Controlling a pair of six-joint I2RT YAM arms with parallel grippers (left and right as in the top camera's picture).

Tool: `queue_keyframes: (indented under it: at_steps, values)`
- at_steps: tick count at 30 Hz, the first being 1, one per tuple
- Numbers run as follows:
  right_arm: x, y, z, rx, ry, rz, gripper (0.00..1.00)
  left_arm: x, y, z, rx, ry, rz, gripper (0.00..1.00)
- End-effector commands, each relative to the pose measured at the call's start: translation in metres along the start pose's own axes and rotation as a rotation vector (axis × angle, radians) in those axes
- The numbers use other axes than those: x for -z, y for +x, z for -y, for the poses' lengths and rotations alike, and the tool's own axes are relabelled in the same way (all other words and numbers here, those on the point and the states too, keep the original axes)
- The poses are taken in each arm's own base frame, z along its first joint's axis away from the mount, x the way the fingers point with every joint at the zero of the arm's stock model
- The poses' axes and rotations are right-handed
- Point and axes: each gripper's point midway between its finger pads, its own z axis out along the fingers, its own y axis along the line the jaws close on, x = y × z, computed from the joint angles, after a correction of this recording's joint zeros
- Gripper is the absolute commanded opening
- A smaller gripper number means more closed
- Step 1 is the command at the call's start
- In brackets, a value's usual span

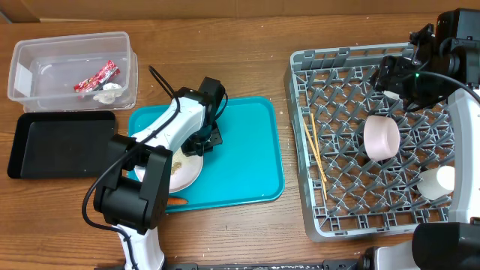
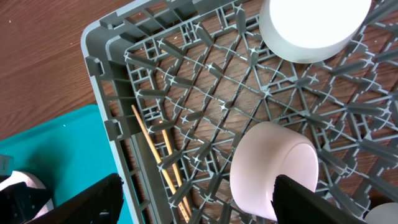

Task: Sort waste into correct bins and load items into the dishwasher
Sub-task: 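Grasp the rim of the white plate with the left gripper, then carry the plate left and tip the rice onto the black tray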

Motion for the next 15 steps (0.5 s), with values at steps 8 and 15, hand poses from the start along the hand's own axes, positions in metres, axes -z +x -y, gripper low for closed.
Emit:
queue_keyframes:
  at_steps: [8, 15]
  values:
    - [0.002, -0.002, -0.002, 0.009, -0.005, 0.012, 0.79, 0.017, 0.005, -0.016, -0.023, -0.116, -0.088, 0.04]
    - [0.002, -0.002, -0.002, 0.009, -0.005, 0.011, 0.79, 0.045, -0.001, -0.026, -0.028, -0.17, -0.083, 0.04]
